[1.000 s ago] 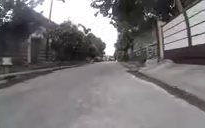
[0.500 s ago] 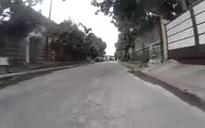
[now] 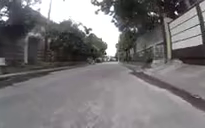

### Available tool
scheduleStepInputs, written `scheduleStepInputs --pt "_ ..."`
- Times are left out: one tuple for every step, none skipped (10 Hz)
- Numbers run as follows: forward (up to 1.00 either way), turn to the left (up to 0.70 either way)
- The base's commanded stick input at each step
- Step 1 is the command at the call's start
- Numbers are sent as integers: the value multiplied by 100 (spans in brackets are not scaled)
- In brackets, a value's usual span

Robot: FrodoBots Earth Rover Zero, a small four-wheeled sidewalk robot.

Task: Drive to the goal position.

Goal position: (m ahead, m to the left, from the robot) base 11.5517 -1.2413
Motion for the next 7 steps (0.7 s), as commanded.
scheduleStepInputs --pt "70 -22" --pt "70 -35" --pt "70 -35" --pt "70 -35" --pt "70 -35" --pt "70 -35" --pt "70 -35"
